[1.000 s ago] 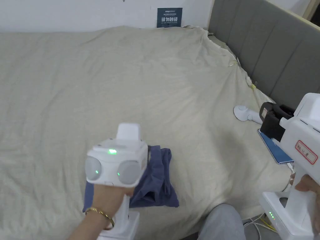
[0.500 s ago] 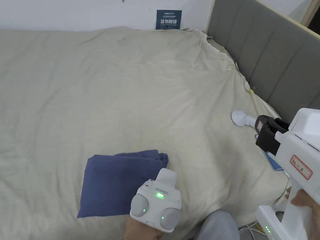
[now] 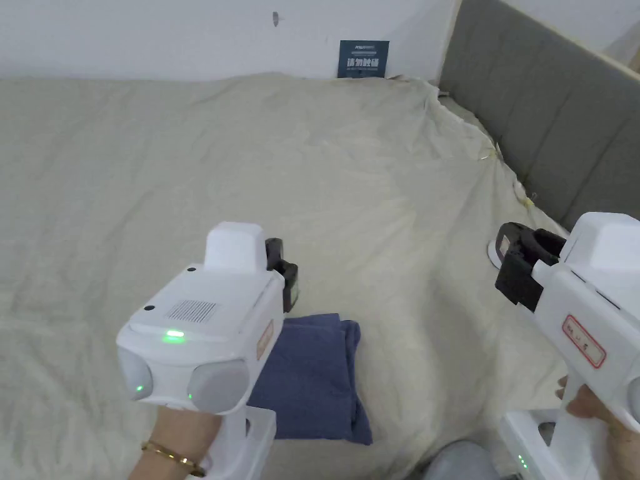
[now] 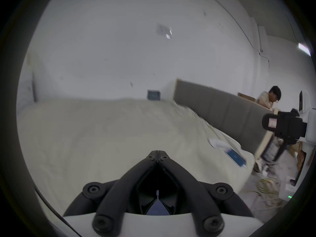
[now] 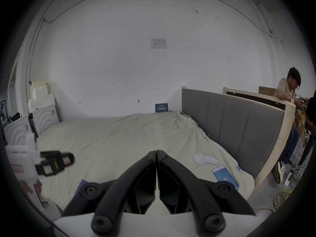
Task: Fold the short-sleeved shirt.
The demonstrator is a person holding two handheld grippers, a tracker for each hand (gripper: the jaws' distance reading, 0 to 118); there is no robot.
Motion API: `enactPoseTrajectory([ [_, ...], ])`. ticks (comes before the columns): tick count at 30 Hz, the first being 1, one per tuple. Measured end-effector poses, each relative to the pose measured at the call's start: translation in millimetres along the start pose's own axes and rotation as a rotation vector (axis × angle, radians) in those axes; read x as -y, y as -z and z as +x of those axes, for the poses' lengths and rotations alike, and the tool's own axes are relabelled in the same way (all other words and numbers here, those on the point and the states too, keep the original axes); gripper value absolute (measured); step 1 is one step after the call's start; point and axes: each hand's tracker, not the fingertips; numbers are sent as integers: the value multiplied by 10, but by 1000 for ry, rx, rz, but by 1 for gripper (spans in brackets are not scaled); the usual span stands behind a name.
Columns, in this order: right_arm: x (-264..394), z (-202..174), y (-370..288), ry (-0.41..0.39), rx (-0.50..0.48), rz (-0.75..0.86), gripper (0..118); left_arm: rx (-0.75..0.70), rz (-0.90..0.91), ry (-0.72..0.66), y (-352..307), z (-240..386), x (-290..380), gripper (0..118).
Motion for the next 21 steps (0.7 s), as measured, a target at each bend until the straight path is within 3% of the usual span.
enactPoseTrajectory([
  [5,89,-484,138,-17,-44,40,0,-205,115,108,-437,-259,-25,0],
  [10,498,-1087,412,15,-142,-19,0,-245,127,97,-734,-430,-24,0],
  [18,1520,-1686,1046,-30,-222,-344,0,-273,104,76,-930,-650,-7,0],
  [21,1833,-1784,1156,-110,-221,-449,0,-281,87,61,-914,-716,9,0],
])
